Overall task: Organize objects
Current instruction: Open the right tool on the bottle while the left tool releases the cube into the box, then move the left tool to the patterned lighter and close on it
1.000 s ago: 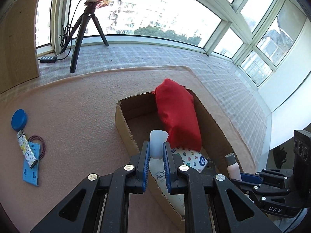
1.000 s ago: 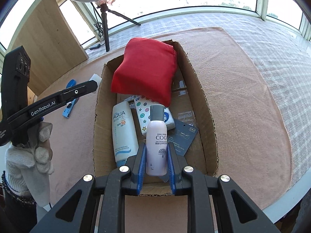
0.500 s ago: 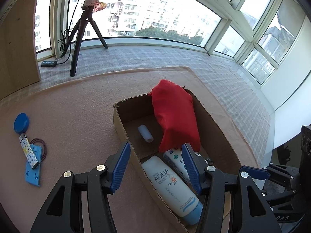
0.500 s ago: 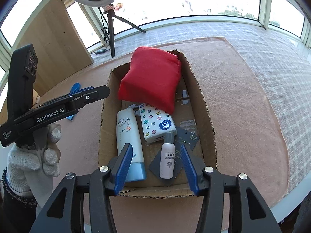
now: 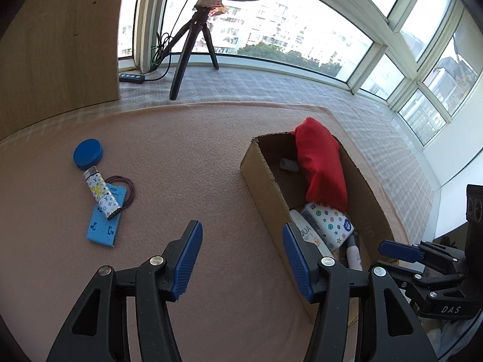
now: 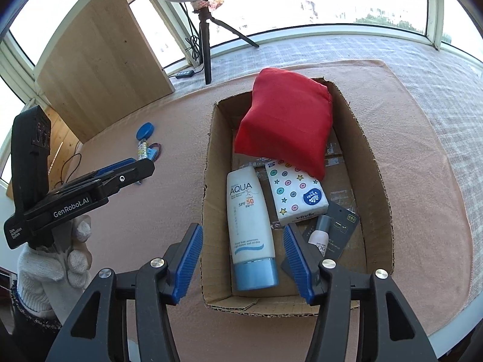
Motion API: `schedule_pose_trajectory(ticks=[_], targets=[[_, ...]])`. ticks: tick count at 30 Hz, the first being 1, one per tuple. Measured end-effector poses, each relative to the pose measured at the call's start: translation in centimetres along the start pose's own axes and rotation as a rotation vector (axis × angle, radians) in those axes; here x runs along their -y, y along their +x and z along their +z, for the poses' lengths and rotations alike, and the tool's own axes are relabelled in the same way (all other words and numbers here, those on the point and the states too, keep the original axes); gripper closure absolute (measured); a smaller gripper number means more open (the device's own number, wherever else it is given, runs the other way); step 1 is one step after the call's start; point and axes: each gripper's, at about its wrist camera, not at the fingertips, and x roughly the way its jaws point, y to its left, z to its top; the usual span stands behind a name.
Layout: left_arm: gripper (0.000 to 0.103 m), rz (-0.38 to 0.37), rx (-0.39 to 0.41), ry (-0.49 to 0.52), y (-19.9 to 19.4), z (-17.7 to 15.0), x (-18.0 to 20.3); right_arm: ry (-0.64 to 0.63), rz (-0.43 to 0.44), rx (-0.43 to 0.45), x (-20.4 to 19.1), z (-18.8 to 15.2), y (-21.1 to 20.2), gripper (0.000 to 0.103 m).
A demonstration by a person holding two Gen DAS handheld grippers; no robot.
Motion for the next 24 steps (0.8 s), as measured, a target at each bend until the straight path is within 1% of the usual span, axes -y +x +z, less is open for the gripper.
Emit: schedule_pose_trajectory(ticks=[6, 13, 17, 20, 24], targets=[[0.044, 0.043, -0.001, -0.040, -2.5, -1.1, -5.2, -0.026, 0.012, 0.003, -3.9, -0.2, 0.8, 0.051], [0.044, 0.068, 0.034, -0.079, -6.4, -1.0, -11.8, -0.043, 0.018, 0.040, -9.2, 1.0, 0.5, 0.051], [0.044, 0.087, 0.067, -0.073, -8.9, 0.8, -15.1, -0.055, -0.003, 0.084, -12.1, 2.6, -0.2, 0.051], [0.044, 0.090, 0.091, -0.064, -10.5, 3.0, -17.1, -0.077, -0.027, 0.121, -14.2, 3.9, -0.8, 0.051], [0.043, 0.105, 0.107, -0.053, -11.0, 5.7, -18.5, -0.085, -0.058, 0.154, -15.7, 5.1, -1.0, 0.051]])
